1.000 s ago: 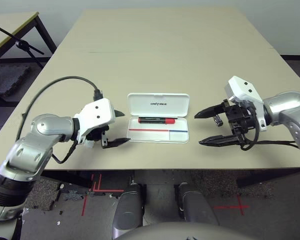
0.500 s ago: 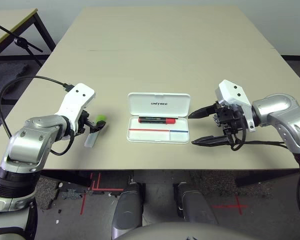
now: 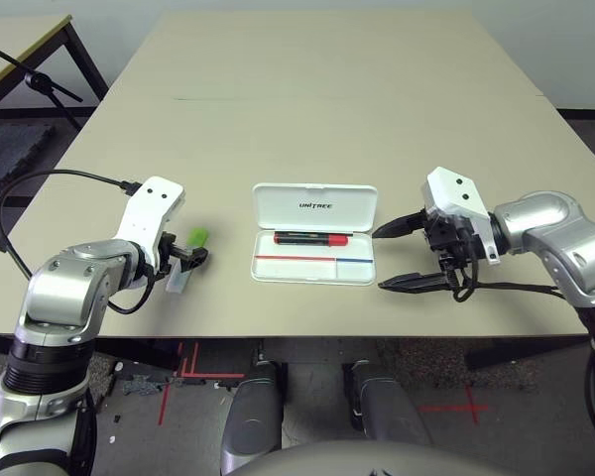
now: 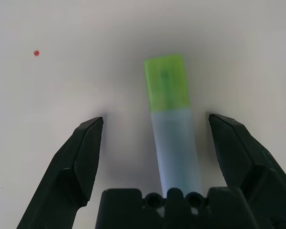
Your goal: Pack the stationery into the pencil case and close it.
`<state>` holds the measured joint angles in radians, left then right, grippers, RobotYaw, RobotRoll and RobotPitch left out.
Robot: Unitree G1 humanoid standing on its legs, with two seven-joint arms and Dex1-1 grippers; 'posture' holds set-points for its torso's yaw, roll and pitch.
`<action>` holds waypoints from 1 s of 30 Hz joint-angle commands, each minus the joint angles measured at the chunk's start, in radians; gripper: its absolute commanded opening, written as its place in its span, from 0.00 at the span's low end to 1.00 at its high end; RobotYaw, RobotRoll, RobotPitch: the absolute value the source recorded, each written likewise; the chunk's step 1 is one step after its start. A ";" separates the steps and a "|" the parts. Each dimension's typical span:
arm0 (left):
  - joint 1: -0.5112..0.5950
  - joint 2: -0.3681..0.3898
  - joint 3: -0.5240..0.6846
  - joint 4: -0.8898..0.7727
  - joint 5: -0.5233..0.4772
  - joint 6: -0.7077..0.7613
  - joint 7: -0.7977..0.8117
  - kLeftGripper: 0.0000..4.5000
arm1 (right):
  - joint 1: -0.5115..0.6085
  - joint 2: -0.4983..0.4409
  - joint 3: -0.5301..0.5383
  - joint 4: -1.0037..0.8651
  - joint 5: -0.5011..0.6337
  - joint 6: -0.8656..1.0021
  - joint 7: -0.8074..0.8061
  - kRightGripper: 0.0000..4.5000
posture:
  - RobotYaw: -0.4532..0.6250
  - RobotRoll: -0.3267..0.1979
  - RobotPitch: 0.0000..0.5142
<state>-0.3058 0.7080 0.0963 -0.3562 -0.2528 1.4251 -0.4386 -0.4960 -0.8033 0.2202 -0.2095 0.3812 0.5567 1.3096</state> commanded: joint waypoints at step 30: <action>0.075 0.300 -0.175 -0.021 -0.046 -0.389 -0.298 0.24 | -0.015 0.023 0.029 0.048 -0.041 -0.062 0.021 1.00 | 0.47 0.62 0.25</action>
<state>-0.2486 0.9838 -0.0543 -0.3537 -0.2972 1.1249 -0.6647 -0.5077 -0.7803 0.2328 -0.1578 0.3494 0.4968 1.3277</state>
